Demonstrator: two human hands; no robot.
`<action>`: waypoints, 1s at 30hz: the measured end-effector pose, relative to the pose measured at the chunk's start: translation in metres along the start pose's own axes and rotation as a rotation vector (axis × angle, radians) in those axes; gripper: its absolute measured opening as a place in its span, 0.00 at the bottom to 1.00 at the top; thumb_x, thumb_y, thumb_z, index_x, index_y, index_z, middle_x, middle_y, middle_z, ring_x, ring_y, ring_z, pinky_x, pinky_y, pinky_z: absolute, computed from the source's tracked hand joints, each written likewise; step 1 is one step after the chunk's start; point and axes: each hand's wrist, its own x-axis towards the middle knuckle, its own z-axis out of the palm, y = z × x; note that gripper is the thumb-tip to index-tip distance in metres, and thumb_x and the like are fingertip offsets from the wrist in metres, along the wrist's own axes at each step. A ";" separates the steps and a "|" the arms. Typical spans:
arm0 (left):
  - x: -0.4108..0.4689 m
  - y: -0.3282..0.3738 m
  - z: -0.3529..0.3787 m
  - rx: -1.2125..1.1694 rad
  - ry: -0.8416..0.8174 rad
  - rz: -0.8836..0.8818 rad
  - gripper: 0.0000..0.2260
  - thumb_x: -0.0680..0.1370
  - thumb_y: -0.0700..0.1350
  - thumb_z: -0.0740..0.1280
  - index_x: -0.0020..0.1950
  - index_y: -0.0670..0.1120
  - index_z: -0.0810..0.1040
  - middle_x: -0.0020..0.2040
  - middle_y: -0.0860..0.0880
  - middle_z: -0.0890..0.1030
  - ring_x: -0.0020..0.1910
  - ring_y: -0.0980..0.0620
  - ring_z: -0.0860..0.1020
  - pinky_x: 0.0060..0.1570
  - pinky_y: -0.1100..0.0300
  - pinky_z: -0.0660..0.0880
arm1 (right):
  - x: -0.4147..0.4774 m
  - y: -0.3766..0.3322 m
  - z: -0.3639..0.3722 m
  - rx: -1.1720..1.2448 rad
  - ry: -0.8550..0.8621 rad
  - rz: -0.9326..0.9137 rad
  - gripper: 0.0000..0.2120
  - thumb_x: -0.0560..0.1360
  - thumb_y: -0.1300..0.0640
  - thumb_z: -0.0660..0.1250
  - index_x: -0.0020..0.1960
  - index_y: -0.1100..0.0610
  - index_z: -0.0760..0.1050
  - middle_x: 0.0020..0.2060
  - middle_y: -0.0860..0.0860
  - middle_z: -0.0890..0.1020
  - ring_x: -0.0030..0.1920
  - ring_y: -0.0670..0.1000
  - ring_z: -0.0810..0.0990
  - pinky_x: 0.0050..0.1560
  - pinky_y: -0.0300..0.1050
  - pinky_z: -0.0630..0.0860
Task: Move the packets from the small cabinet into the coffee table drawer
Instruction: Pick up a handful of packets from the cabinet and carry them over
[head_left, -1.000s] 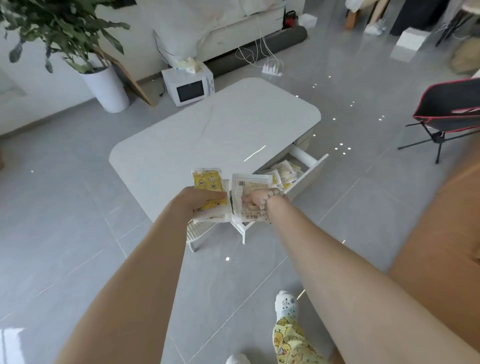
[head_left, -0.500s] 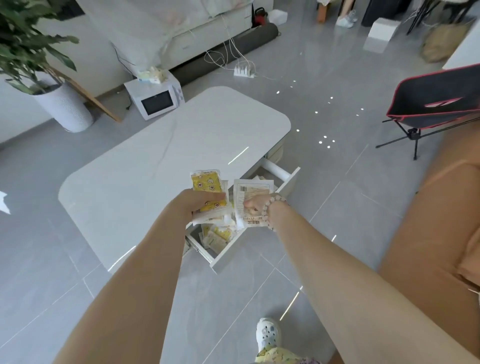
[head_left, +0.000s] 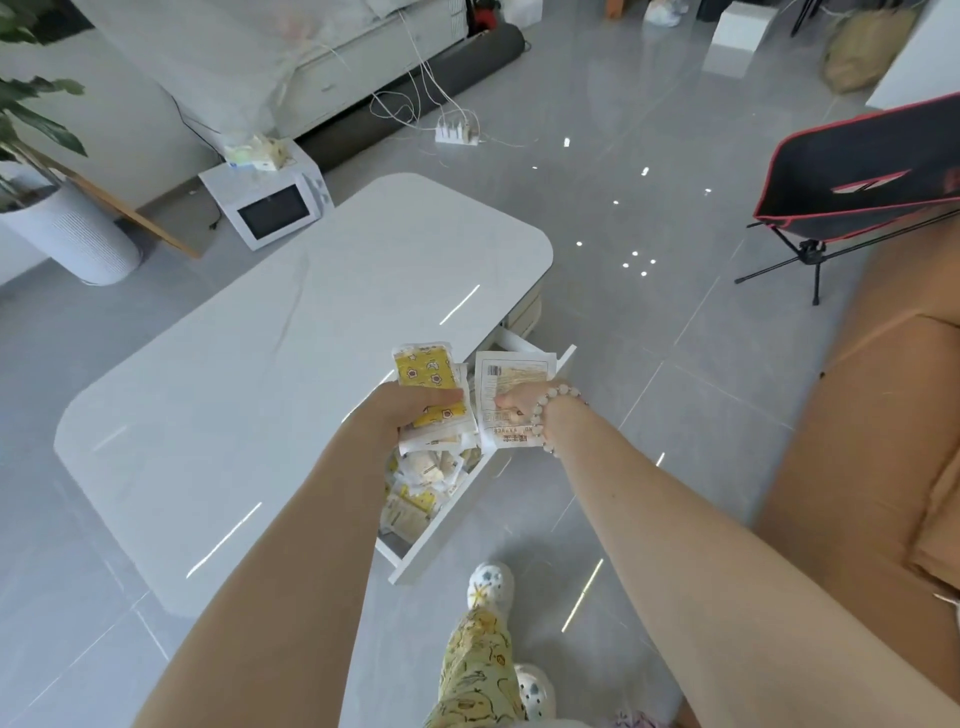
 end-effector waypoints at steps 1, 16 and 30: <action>0.007 0.004 0.000 -0.005 -0.001 -0.004 0.08 0.71 0.40 0.74 0.47 0.46 0.79 0.44 0.47 0.83 0.39 0.51 0.81 0.34 0.60 0.79 | 0.006 -0.002 -0.003 0.001 -0.001 0.008 0.26 0.83 0.45 0.48 0.75 0.59 0.61 0.71 0.55 0.68 0.66 0.53 0.72 0.54 0.40 0.67; 0.136 0.061 -0.022 0.031 0.077 -0.088 0.19 0.66 0.43 0.79 0.55 0.45 0.80 0.52 0.47 0.82 0.53 0.47 0.80 0.60 0.52 0.75 | 0.109 -0.066 -0.073 0.030 -0.041 -0.008 0.24 0.84 0.49 0.47 0.72 0.61 0.64 0.72 0.56 0.66 0.69 0.55 0.69 0.63 0.42 0.67; 0.222 0.007 0.007 -0.102 0.236 -0.368 0.18 0.67 0.46 0.78 0.54 0.46 0.79 0.46 0.49 0.81 0.46 0.51 0.79 0.45 0.60 0.74 | 0.223 -0.045 -0.062 0.281 -0.171 0.179 0.23 0.82 0.52 0.56 0.72 0.65 0.64 0.70 0.57 0.69 0.67 0.56 0.71 0.57 0.44 0.72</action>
